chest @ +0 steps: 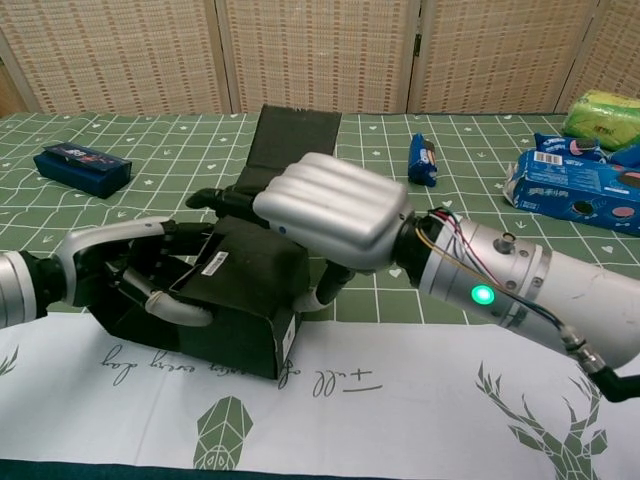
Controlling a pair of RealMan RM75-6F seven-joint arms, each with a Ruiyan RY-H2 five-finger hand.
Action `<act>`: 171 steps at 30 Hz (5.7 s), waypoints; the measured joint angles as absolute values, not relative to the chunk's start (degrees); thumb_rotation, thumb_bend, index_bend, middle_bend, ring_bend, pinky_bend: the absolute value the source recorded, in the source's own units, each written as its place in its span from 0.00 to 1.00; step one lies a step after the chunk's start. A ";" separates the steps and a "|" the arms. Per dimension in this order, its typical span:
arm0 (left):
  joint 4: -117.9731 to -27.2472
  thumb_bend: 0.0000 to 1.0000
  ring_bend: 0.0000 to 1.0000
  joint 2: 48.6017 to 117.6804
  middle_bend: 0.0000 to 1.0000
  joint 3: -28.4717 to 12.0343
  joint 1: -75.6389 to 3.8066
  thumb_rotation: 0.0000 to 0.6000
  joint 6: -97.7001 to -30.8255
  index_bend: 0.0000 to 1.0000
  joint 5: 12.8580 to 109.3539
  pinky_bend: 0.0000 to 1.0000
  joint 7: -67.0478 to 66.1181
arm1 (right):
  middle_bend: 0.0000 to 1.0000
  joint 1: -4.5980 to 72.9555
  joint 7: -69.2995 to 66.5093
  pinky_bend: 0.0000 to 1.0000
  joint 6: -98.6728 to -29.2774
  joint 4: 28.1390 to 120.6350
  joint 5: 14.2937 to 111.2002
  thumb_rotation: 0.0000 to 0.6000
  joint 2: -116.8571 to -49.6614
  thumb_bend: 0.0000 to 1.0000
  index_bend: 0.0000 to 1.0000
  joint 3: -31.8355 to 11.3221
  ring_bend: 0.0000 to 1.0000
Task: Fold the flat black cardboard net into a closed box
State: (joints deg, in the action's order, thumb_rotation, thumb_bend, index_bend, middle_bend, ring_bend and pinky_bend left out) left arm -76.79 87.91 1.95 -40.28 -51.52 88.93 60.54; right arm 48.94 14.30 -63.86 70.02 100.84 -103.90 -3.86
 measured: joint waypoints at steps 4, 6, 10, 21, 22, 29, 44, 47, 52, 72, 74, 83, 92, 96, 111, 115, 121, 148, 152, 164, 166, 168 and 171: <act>-75.73 0.11 0.56 89.17 0.24 2.10 -39.68 1.00 -52.57 0.19 89.01 0.66 59.23 | 0.25 49.45 13.03 0.82 -64.74 69.02 102.29 1.00 -104.08 0.21 0.17 -3.13 0.63; -75.49 0.11 0.56 89.39 0.24 2.06 -39.57 1.00 -52.68 0.19 88.89 0.66 58.85 | 0.27 49.61 12.20 0.82 -65.44 68.62 102.81 1.00 -104.11 0.21 0.21 -2.91 0.63; -75.37 0.11 0.56 89.66 0.24 1.94 -39.36 1.00 -52.91 0.19 88.60 0.66 58.33 | 0.33 49.78 10.38 0.82 -67.17 67.70 103.92 1.00 -104.12 0.21 0.31 -2.51 0.66; -76.28 0.11 0.56 89.64 0.24 1.71 -39.31 1.00 -52.68 0.19 88.15 0.66 56.96 | 0.40 49.60 8.23 0.82 -68.94 66.77 105.59 1.00 -102.41 0.24 0.47 -0.45 0.68; -76.34 0.11 0.56 89.65 0.24 1.68 -39.31 1.00 -52.66 0.19 88.10 0.66 56.85 | 0.40 49.54 8.25 0.82 -68.98 66.88 105.62 1.00 -102.25 0.24 0.47 -0.35 0.68; -76.71 0.11 0.56 89.91 0.24 1.38 -39.26 1.00 -52.56 0.19 87.71 0.66 55.91 | 0.41 49.47 8.71 0.82 -68.44 67.20 105.47 1.00 -101.70 0.24 0.48 0.03 0.68; -77.64 0.11 0.52 89.17 0.17 1.80 -39.28 1.00 -52.89 0.10 88.72 0.66 56.02 | 0.39 50.02 10.61 0.82 -65.72 68.92 105.08 1.00 -101.00 0.24 0.48 0.71 0.68; -77.70 0.11 0.51 89.08 0.13 2.00 -39.33 1.00 -52.95 0.08 89.07 0.66 56.12 | 0.39 50.06 11.02 0.82 -65.23 69.30 105.00 1.00 -100.76 0.24 0.48 0.86 0.68; -77.73 0.11 0.51 88.94 0.12 2.14 -39.25 1.00 -53.26 0.07 89.22 0.66 56.25 | 0.38 50.12 11.59 0.82 -64.39 69.79 104.92 1.00 -100.45 0.24 0.48 1.22 0.68; -78.46 0.11 0.51 88.57 0.12 2.40 -39.10 1.00 -53.43 0.06 89.06 0.66 57.07 | 0.62 53.12 13.73 0.84 -57.24 73.81 104.26 1.00 -96.95 0.39 0.65 1.54 0.72; -78.55 0.11 0.51 88.51 0.12 2.36 -39.03 1.00 -53.46 0.06 88.92 0.66 57.21 | 0.65 53.54 13.76 0.84 -56.57 74.21 103.94 1.00 -96.82 0.41 0.68 1.27 0.72; -78.89 0.11 0.51 88.71 0.12 2.00 -38.71 1.00 -53.32 0.07 87.97 0.66 56.23 | 0.65 53.89 14.02 0.84 -56.49 74.52 103.67 1.00 -96.59 0.42 0.75 1.07 0.72; -80.14 0.11 0.51 89.08 0.12 1.10 -38.73 1.00 -52.18 0.07 86.05 0.66 53.05 | 0.26 53.61 15.64 0.84 -55.94 77.32 101.59 1.00 -93.84 0.34 0.32 -0.18 0.69; -80.96 0.11 0.49 89.06 0.12 0.50 -38.48 1.00 -52.14 0.07 84.93 0.66 50.66 | 0.18 53.09 16.85 0.84 -56.52 79.38 100.07 1.00 -92.49 0.29 0.21 -1.60 0.67; -88.26 0.11 0.09 85.24 0.11 0.47 -35.01 1.00 -55.69 0.07 82.93 0.47 36.56 | 0.16 43.12 18.61 0.84 -62.95 88.38 92.54 1.00 -87.72 0.26 0.14 -0.49 0.65; -90.25 0.11 0.03 83.65 0.09 0.73 -34.08 1.00 -57.50 0.07 83.78 0.39 33.58 | 0.14 40.25 16.55 0.84 -63.94 91.10 89.62 1.00 -87.15 0.23 0.08 0.33 0.64; -92.63 0.11 0.00 80.17 0.06 1.06 -32.63 1.00 -59.67 0.07 84.64 0.35 30.32 | 0.10 35.16 10.15 0.84 -65.05 97.30 82.99 1.00 -86.60 0.17 0.00 1.55 0.64; -95.71 0.11 0.00 74.29 0.04 1.45 -28.31 1.00 -63.69 0.06 87.12 0.34 36.93 | 0.00 32.13 3.12 0.85 -58.22 95.00 57.28 1.00 -105.78 0.00 0.00 -8.18 0.58; -95.17 0.11 0.00 73.89 0.04 1.47 -27.77 1.00 -64.07 0.06 87.20 0.34 38.00 | 0.00 33.40 3.75 0.85 -57.41 91.21 55.93 1.00 -108.21 0.00 0.00 -10.48 0.58; -95.49 0.11 0.00 72.74 0.04 1.75 -26.72 1.00 -64.74 0.06 87.96 0.34 39.28 | 0.00 34.52 3.06 0.85 -55.21 88.23 55.02 1.00 -109.44 0.00 0.00 -12.84 0.58; -95.58 0.11 0.00 72.71 0.04 1.78 -26.72 1.00 -64.62 0.06 88.07 0.34 39.35 | 0.00 33.72 2.44 0.85 -55.54 89.23 55.54 1.00 -109.18 0.00 0.00 -12.01 0.58; -95.65 0.11 0.00 72.73 0.03 1.77 -26.83 1.00 -64.31 0.06 88.17 0.34 39.44 | 0.00 33.27 1.77 0.85 -55.77 89.46 56.16 1.00 -109.40 0.00 0.00 -11.52 0.58; -95.88 0.11 0.00 72.71 0.03 1.74 -26.98 1.00 -64.08 0.05 88.45 0.34 39.50 | 0.00 33.43 1.47 0.85 -55.89 88.65 56.19 1.00 -110.92 0.00 0.00 -12.07 0.58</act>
